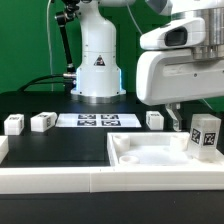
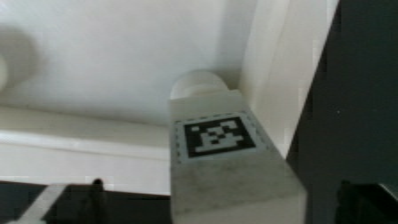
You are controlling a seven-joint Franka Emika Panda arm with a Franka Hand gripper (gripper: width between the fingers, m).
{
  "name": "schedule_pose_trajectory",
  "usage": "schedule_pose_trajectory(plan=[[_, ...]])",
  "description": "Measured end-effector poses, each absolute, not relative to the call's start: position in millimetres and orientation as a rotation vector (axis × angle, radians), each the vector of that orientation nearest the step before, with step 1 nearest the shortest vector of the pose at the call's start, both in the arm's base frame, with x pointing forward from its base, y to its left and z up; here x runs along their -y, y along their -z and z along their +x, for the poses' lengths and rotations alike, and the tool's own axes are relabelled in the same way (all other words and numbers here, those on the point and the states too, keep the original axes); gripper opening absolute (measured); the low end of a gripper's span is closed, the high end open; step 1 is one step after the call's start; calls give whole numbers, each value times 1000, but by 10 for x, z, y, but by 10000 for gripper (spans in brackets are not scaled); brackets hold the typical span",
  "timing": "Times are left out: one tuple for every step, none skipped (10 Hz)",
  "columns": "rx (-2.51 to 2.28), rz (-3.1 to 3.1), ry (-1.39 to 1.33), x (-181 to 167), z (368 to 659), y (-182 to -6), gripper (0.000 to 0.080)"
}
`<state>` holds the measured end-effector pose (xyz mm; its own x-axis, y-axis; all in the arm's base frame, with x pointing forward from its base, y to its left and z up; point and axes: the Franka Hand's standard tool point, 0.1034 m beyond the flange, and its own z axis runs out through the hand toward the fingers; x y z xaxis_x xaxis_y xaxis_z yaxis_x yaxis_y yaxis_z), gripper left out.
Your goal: Assemble square table
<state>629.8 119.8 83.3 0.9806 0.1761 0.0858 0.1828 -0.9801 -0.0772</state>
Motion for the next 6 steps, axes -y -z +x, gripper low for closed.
schedule_pose_trajectory(plan=[[276, -3042, 120, -1197, 6298, -832, 529], [276, -3042, 120, -1197, 6297, -830, 335], [254, -3044, 119, -1185, 6300, -830, 335], [253, -3044, 119, -1182, 6301, -830, 290], [214, -3045, 118, -1180, 6301, -830, 290], [28, -3048, 110, -1171, 6303, -830, 290]])
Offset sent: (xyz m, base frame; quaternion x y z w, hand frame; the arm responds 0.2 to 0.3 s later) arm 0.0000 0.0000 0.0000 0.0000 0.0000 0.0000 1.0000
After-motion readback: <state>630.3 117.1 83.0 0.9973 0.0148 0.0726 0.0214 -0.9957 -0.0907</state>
